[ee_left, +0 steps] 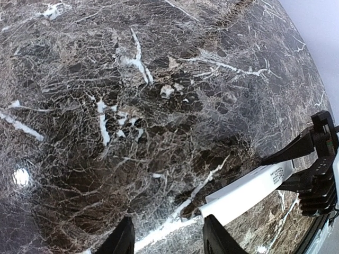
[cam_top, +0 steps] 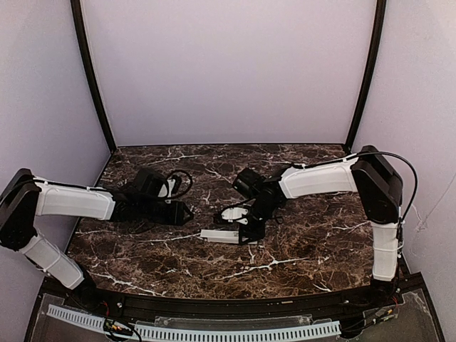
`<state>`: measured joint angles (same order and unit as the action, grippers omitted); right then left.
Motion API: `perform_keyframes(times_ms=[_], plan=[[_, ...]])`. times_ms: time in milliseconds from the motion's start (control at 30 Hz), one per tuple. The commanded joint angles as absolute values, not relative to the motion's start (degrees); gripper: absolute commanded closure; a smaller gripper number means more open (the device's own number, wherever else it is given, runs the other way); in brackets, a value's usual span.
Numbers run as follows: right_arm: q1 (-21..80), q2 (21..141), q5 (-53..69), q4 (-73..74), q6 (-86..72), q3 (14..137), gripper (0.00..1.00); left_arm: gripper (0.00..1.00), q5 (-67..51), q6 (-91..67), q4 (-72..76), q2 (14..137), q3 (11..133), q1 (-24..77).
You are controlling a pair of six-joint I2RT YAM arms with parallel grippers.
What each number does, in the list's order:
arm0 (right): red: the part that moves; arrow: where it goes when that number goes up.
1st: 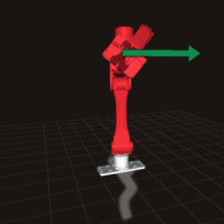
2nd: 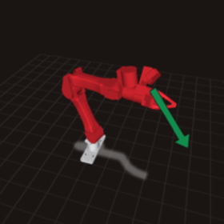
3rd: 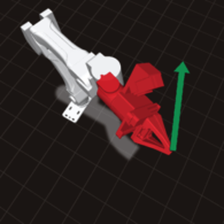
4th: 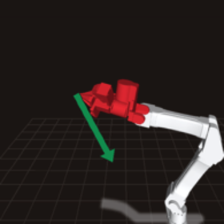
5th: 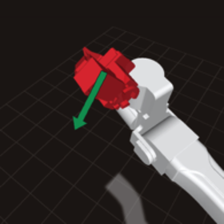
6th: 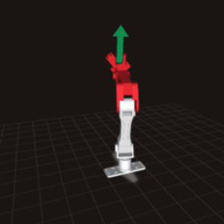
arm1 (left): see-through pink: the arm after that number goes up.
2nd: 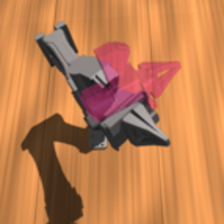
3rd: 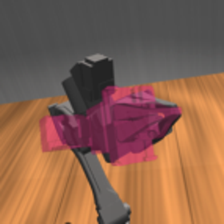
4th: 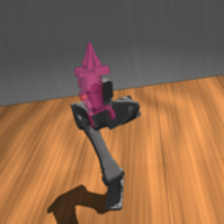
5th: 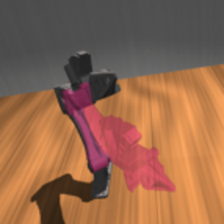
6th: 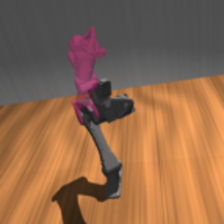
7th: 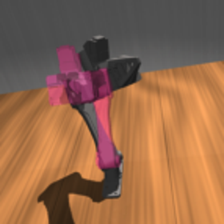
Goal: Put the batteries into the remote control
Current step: Load the battery cover onto the remote control without the battery cover.
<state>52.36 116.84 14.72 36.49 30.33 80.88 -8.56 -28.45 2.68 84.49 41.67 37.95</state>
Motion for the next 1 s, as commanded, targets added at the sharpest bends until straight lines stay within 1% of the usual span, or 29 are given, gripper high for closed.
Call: perform_keyframes(times_ms=[0, 200, 300, 433, 600, 733, 967], plan=[[53.8, 118.7, 14.3, 36.4, 26.4, 80.6, 0.71, 0.56, -7.7, -27.3, 1.3, 86.2, 40.7, 39.6], [54.6, 118.7, 12.8, 34.9, 24.3, 79.3, 0.71, 0.61, -3.4, -26.8, -1.7, 90.0, 42.2, 43.8], [55.0, 118.7, 12.3, 34.2, 24.3, 78.6, 0.67, 0.64, -2.6, -28.2, -1.9, 91.5, 42.3, 44.1], [55.2, 118.8, 12.2, 33.8, 24.3, 78.3, 0.66, 0.65, -1.5, -28.6, -2.0, 92.3, 42.6, 44.3], [55.2, 119.0, 12.4, 33.7, 24.6, 78.3, 0.65, 0.66, -2.6, -28.1, -1.7, 94.8, 43.6, 44.3], [55.2, 119.2, 12.6, 33.9, 24.7, 78.5, 0.65, 0.67, -4.6, -27.3, -0.4, 95.4, 43.6, 44.3], [55.2, 119.5, 12.8, 34.3, 24.9, 78.8, 0.66, 0.69, -4.8, -25.8, -0.2, 95.8, 44.8, 46.1]])
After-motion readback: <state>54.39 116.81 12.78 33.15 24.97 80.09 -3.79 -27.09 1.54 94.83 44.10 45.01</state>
